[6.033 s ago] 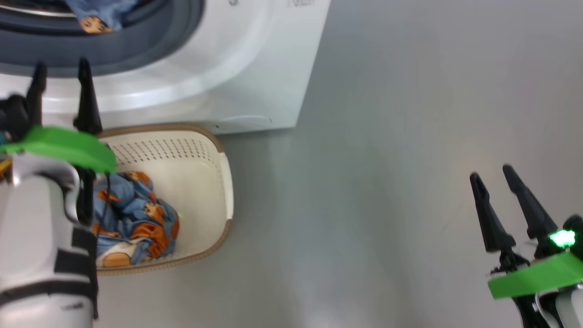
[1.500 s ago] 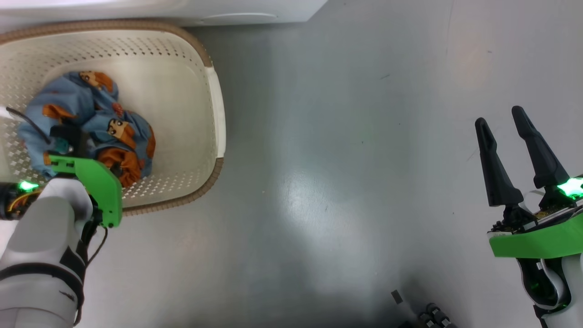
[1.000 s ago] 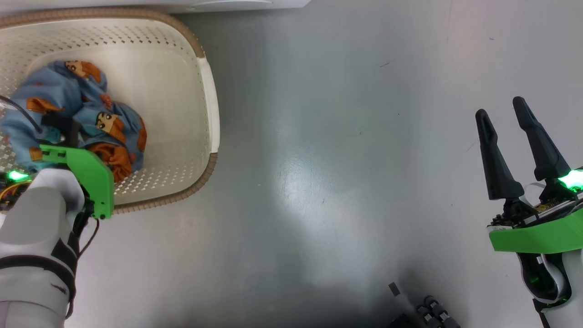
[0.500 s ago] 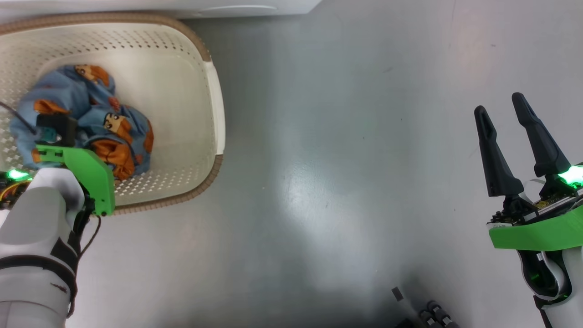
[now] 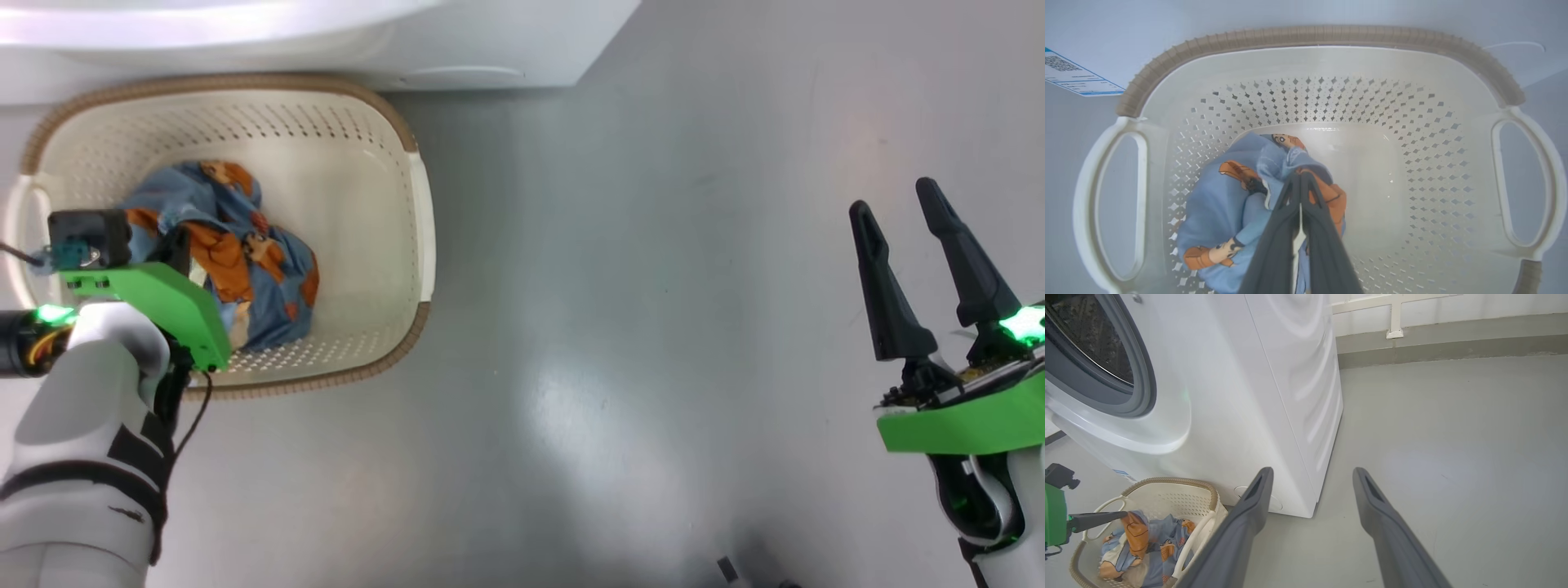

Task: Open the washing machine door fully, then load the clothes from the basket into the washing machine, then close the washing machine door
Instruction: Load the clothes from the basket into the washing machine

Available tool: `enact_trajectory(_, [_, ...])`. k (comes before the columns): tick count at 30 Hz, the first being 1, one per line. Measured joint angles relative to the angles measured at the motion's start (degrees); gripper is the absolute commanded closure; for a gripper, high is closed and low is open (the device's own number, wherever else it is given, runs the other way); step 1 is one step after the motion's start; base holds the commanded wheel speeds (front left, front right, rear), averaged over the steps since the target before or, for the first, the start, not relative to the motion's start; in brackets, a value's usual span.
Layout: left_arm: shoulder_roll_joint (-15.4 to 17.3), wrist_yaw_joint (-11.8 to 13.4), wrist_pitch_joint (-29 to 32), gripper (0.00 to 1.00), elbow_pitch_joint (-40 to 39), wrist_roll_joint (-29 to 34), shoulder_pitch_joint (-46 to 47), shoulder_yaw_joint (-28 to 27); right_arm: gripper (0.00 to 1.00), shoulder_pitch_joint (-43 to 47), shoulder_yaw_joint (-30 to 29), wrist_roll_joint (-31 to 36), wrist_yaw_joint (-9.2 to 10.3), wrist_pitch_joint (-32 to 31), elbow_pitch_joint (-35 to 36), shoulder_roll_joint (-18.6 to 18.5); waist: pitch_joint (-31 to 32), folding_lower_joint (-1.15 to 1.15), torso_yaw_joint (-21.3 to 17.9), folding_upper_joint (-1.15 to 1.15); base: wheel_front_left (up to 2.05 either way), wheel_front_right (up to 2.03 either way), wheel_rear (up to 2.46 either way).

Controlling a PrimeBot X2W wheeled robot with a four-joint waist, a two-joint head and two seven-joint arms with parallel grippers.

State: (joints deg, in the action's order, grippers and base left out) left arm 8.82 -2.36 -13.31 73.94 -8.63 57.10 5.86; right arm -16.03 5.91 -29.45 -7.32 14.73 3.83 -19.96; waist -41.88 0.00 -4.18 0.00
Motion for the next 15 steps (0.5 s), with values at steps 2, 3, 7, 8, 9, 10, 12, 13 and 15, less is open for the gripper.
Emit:
enact_trajectory(2, [-0.45,-0.27,-0.78,1.0,-0.87,-0.76,-0.9,-0.68,0.0,0.9,-0.01,0.01,0.0,0.0,-0.18,0.0,1.2,0.0,0.21,0.0,0.0,0.0,0.0])
enact_trajectory(3, [-0.65,-0.54,-0.85,1.0,-1.4,-0.9,-1.41,-0.87,0.0,1.37,-0.01,0.01,0.0,0.0,-0.42,0.01,1.83,0.0,0.3,0.0,0.0,0.0,0.0])
enact_trajectory(7, [-1.15,-2.7,-1.31,1.0,-20.29,-3.89,-10.63,-5.27,0.0,6.16,-0.99,0.02,0.0,0.0,-1.77,0.09,10.54,0.0,1.05,0.0,0.0,0.0,0.0])
enact_trajectory(8, [-1.15,-2.98,-1.32,1.0,-21.78,-3.89,-11.57,-5.63,0.0,6.69,-1.05,0.02,0.0,0.0,-1.85,0.09,11.32,0.0,1.08,0.0,0.0,0.0,0.0])
enact_trajectory(9, [-1.16,-2.99,-1.31,1.0,-23.14,-3.89,-12.44,-6.0,0.0,7.0,-1.1,0.03,0.0,0.0,-2.08,0.11,12.09,-0.01,1.12,0.0,0.0,0.0,0.0])
enact_trajectory(10, [-1.2,-3.05,-1.31,1.0,-24.53,-3.89,-13.32,-6.42,0.0,7.6,-1.2,0.03,0.0,0.0,-2.25,0.13,12.88,0.0,1.16,0.0,0.0,0.0,0.0])
enact_trajectory(12, [-1.2,-3.48,-1.31,1.0,-27.44,-3.89,-15.14,-7.28,0.0,8.5,-1.31,0.03,0.0,0.0,-2.66,0.15,14.48,0.0,1.22,0.0,0.0,0.0,0.0])
enact_trajectory(13, [-1.19,-3.53,-1.31,1.0,-28.84,-3.89,-16.08,-7.79,0.0,9.11,-1.38,0.03,0.0,0.0,-2.7,0.16,15.27,-0.01,1.26,0.0,0.0,0.0,0.0])
enact_trajectory(15, [-1.26,-3.55,-1.31,1.0,-31.85,-3.89,-18.01,-8.59,0.0,10.18,-1.48,0.04,0.0,0.0,-2.91,0.19,16.88,-0.01,1.32,0.0,0.0,0.0,0.0])
